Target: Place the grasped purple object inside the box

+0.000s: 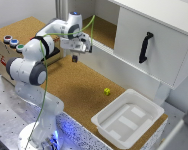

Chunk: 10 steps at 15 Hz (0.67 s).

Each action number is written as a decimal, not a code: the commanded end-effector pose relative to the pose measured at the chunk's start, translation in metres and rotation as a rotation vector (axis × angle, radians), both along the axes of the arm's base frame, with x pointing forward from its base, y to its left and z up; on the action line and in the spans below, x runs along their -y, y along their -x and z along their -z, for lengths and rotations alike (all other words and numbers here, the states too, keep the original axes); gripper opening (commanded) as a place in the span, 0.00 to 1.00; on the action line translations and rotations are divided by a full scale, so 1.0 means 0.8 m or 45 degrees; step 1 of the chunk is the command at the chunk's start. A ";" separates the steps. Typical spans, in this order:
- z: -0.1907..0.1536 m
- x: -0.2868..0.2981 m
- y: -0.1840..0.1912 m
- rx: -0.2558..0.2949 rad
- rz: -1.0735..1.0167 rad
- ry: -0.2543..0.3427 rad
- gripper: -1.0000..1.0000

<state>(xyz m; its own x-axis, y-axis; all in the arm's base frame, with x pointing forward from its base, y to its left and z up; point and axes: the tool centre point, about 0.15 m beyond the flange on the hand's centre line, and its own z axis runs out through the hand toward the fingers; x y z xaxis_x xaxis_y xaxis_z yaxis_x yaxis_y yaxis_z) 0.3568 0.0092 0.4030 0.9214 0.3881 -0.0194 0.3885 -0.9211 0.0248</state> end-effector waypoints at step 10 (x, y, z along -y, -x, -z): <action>0.078 0.375 -0.075 0.095 -0.030 -0.140 0.00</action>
